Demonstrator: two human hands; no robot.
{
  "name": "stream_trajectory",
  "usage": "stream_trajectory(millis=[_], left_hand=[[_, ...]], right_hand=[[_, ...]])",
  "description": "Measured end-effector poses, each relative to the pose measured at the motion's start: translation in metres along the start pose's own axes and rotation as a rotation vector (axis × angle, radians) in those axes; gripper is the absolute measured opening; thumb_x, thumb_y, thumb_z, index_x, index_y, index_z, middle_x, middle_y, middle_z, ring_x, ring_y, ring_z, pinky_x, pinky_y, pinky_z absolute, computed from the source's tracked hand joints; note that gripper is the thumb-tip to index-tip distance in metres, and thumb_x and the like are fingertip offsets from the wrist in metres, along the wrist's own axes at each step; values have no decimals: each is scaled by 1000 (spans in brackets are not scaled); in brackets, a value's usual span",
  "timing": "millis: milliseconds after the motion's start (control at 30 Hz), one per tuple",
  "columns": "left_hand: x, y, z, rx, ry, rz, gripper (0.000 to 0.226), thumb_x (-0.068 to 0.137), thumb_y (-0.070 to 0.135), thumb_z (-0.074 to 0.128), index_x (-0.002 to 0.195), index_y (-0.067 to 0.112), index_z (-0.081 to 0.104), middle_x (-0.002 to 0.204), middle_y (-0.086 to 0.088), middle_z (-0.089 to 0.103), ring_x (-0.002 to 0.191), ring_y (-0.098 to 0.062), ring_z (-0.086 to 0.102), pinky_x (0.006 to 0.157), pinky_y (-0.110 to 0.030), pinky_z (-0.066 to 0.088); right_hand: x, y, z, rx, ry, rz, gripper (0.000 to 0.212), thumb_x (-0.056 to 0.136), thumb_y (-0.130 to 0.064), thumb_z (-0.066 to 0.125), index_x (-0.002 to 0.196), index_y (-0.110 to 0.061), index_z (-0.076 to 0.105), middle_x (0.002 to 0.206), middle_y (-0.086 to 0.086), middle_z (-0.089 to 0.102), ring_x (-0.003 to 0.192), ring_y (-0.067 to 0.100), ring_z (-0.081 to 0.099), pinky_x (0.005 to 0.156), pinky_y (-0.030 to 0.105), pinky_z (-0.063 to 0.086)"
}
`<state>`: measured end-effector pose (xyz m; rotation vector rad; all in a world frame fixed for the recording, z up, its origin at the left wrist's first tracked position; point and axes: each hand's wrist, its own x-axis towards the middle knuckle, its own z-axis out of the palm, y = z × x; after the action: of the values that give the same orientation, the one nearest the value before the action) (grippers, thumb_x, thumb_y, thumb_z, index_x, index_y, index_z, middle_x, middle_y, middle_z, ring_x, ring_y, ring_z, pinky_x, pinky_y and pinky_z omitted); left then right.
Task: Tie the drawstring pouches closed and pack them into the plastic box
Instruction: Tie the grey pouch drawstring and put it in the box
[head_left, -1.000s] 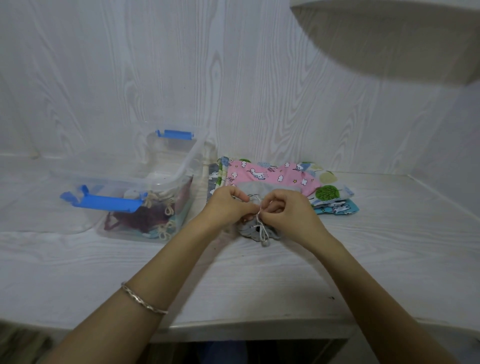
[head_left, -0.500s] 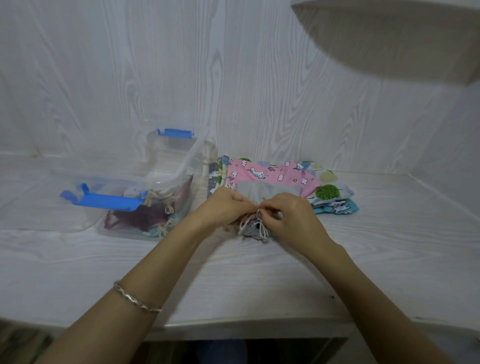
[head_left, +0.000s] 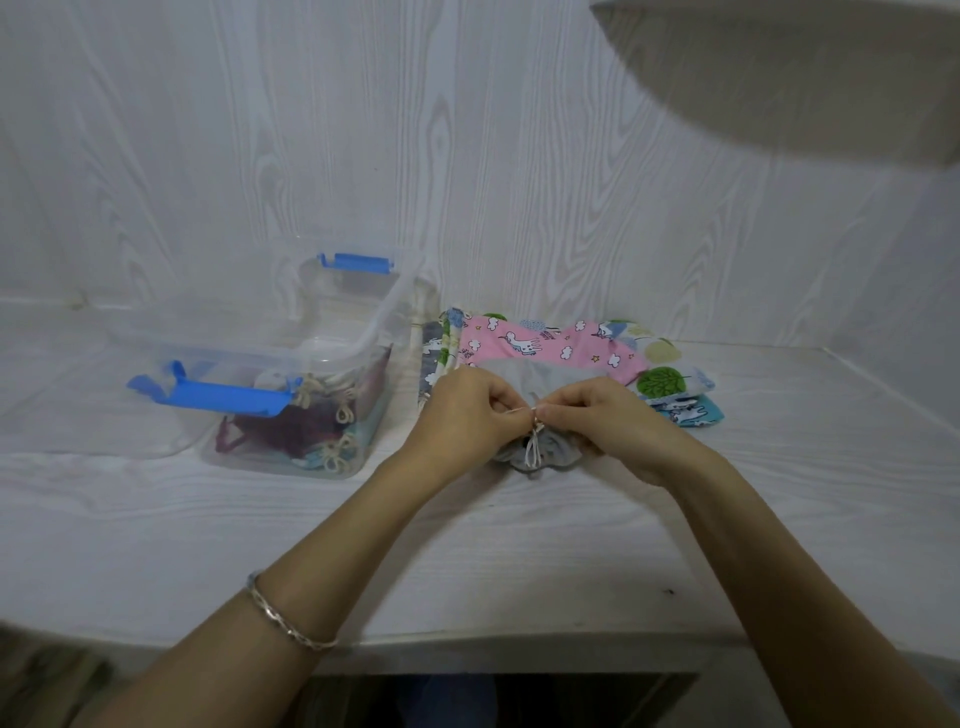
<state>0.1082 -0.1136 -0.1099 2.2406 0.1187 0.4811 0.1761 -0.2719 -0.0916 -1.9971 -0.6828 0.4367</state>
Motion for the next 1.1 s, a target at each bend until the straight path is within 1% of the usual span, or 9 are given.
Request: stream_trajectory(millis=[133, 300, 400, 533, 600, 700, 767, 867, 1100], left_hand=[[2, -1, 2, -13, -5, 18, 9, 78, 26, 74, 78, 18, 77, 64, 2, 70, 53, -3, 54, 52, -20, 43], [2, -3, 2, -44, -59, 28, 14, 83, 20, 71, 69, 21, 71, 52, 10, 57, 44, 1, 47, 46, -14, 35], [3, -6, 0, -133, -116, 6, 19, 86, 23, 69, 68, 20, 70, 52, 5, 53, 50, -8, 44, 53, -22, 35], [4, -8, -1, -205, -167, -30, 24, 87, 26, 69, 70, 9, 70, 59, -5, 49, 57, -16, 40, 55, -26, 30], [3, -9, 0, -243, -172, -59, 28, 87, 28, 70, 73, 3, 70, 62, -9, 52, 60, -16, 41, 57, -26, 31], [3, -11, 3, -326, -128, -125, 24, 86, 24, 70, 79, 1, 73, 65, -10, 61, 59, -15, 49, 54, -24, 37], [4, -12, 4, -356, -110, -148, 18, 87, 18, 69, 79, 3, 73, 63, -6, 65, 54, -9, 53, 54, -20, 42], [3, -12, 3, -374, -131, -153, 14, 87, 16, 69, 77, 7, 73, 62, -2, 65, 52, -4, 54, 57, -19, 45], [3, -12, 1, -482, -160, -158, 15, 92, 7, 60, 88, -3, 71, 67, -3, 65, 52, -1, 55, 56, -11, 48]], right_hand=[[6, 3, -7, 265, -146, 189, 39, 98, -19, 54, 59, -12, 53, 48, -5, 31, 41, 5, 23, 40, 18, 14], [9, 9, -7, 465, -243, 250, 41, 99, -19, 50, 59, -12, 49, 47, -7, 35, 37, 1, 24, 36, 14, 11], [9, 15, -7, 600, -246, 208, 25, 91, -13, 57, 66, -8, 55, 55, -2, 38, 39, 1, 26, 38, 15, 11], [7, 20, 2, 431, -57, 70, 10, 88, -8, 65, 78, -6, 66, 50, -1, 44, 41, 6, 34, 37, 16, 24], [5, 18, 8, 332, 100, -21, 5, 82, -7, 72, 87, -6, 71, 61, 5, 60, 50, 10, 53, 44, 18, 42], [2, 14, 14, 116, 293, -170, 7, 79, -7, 77, 81, -13, 73, 69, 6, 67, 58, 10, 62, 58, 25, 54], [0, 13, 17, 12, 310, -210, 11, 80, -10, 76, 79, -21, 75, 71, 0, 73, 64, 9, 67, 66, 24, 56], [-5, 13, 17, 66, 231, -217, 10, 81, -11, 76, 82, -21, 76, 70, -6, 75, 68, 4, 70, 64, 15, 53], [-2, 24, 7, 57, 260, -169, 5, 83, -12, 74, 86, -8, 76, 81, 12, 75, 69, 9, 67, 66, 18, 53]])
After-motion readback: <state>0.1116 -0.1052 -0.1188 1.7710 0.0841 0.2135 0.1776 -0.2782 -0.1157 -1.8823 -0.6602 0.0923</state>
